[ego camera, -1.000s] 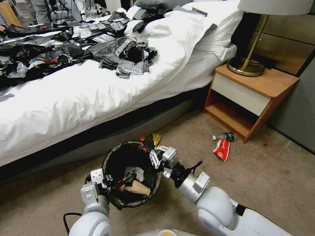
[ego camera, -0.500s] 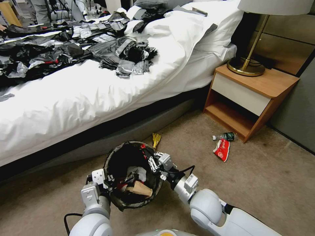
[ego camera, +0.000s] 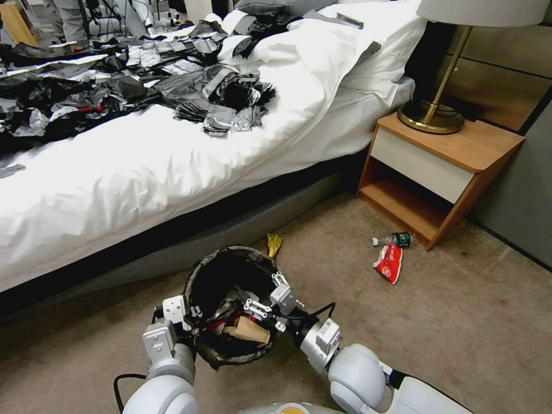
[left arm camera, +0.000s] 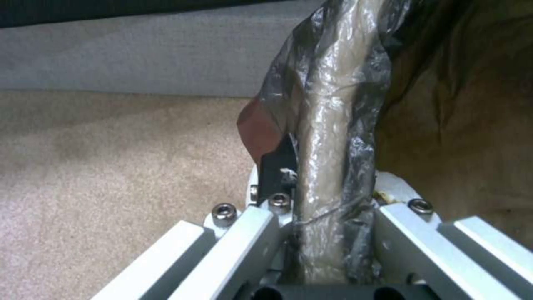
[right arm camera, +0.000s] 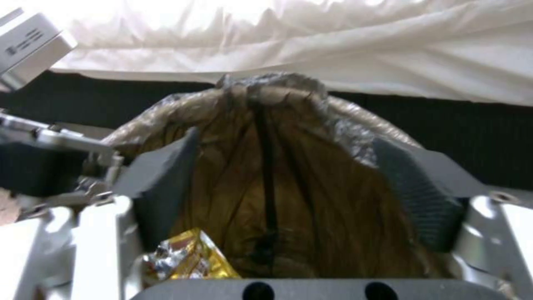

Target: Pick up the trash bin, then pick up the garbage from the floor and place it into the trash bin.

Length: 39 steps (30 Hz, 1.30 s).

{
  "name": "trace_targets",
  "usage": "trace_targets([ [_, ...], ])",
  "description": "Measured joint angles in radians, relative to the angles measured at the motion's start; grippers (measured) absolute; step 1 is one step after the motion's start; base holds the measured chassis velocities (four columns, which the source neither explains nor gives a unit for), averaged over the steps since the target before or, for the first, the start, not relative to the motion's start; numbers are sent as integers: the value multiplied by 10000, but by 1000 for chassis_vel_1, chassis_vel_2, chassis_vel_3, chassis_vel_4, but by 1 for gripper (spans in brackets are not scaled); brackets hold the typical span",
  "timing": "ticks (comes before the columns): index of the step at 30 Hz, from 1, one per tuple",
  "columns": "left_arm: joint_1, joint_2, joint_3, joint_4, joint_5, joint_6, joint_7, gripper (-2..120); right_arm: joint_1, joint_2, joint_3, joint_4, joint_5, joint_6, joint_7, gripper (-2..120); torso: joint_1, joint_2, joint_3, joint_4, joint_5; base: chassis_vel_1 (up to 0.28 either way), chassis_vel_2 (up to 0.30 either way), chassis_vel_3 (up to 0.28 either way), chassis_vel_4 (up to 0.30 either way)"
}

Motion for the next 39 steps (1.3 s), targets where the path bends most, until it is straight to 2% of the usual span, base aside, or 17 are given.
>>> trace_targets([
  [2,-2,-25,24,0,13,2,-1,0,-33,-38,-45,5,-69,0,0,91,0,0,0,0,0,0,0,0,0],
  [6,-13,-36,35,0,28,3,-1,0,-44,-78,-45,80,-163,0,-32,99,0,0,0,0,0,0,0,0,0],
  [12,-48,-37,25,5,32,9,-2,0,-63,-95,135,296,-680,99,-159,100,0,0,0,1,0,0,0,0,0],
  [15,-90,-42,-1,102,35,11,-2,0,-82,-59,404,428,-1467,464,-265,100,0,0,0,0,0,0,0,0,0],
  [18,-173,-59,-21,321,48,13,-3,0,-138,35,1007,663,-2794,1244,-545,100,1,0,0,0,0,0,0,0,0],
  [23,-196,-127,-78,473,110,10,-3,0,-286,9,1472,1056,-3239,1579,-605,100,0,0,0,0,0,0,0,0,0],
  [31,-173,-300,-259,604,240,-36,16,0,-1052,289,3055,1573,-3678,2029,-515,100,0,0,0,2,0,0,0,0,0],
  [34,-160,-344,-322,639,241,-58,35,0,-2322,904,4527,2042,-3537,2040,134,100,0,1,0,-1,0,0,0,0,0],
  [35,-160,-344,-322,639,241,-58,35,0,-2322,904,4527,2042,-3537,2040,134,100,0,1,0,-1,0,0,0,0,0],
  [38,-153,-349,-387,638,239,-78,49,0,-3497,1776,5492,2179,-3368,2206,560,100,0,1,0,-1,1,0,0,0,0],
  [39,-153,-349,-387,638,239,-78,49,0,-3497,1776,5492,2179,-3368,2206,560,100,0,1,0,-1,1,0,0,0,0],
])
